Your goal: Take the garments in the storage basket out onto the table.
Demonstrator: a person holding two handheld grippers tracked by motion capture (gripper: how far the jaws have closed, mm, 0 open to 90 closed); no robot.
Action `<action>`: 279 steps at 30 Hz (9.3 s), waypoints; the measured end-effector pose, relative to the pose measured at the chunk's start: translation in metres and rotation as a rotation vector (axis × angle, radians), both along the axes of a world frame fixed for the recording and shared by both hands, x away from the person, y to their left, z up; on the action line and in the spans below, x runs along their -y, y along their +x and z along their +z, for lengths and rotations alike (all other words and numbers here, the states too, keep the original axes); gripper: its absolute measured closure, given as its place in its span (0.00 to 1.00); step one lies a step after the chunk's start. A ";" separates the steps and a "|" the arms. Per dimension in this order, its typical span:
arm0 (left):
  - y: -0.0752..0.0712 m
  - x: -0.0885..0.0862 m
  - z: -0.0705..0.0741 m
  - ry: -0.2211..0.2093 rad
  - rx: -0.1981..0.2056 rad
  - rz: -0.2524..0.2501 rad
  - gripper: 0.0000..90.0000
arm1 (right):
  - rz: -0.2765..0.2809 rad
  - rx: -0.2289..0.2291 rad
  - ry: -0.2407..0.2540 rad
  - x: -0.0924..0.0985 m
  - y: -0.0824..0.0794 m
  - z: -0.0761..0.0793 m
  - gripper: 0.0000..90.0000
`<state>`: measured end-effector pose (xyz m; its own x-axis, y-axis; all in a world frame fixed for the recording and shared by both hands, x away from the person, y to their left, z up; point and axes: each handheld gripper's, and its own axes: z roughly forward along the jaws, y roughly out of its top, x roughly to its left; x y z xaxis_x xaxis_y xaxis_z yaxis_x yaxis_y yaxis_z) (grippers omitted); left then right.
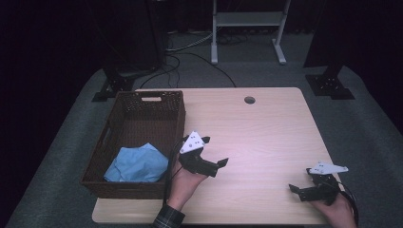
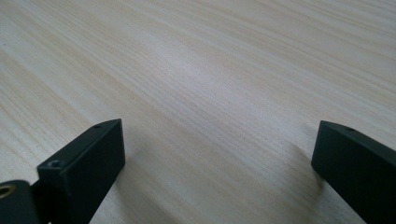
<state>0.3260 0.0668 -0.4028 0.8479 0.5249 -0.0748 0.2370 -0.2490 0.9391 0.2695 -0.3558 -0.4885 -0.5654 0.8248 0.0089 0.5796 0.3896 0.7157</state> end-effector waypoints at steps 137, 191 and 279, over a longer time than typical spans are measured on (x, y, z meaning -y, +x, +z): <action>0.016 -0.051 0.048 -0.116 0.088 -0.009 0.00 | 0.010 -0.001 0.001 -0.001 -0.001 0.000 0.02; 0.025 -0.094 0.040 -0.132 0.063 0.098 0.00 | 0.013 -0.001 0.002 -0.001 -0.001 0.000 0.02; 0.025 -0.138 0.037 -0.125 0.061 0.221 0.00 | 0.012 -0.002 0.003 -0.001 -0.001 0.000 0.02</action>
<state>0.3507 0.2047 -0.3654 0.7186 0.6877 -0.1031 0.2145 -0.0782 0.9736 0.2685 -0.3549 -0.4885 -0.5756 0.8177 0.0121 0.5760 0.3948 0.7158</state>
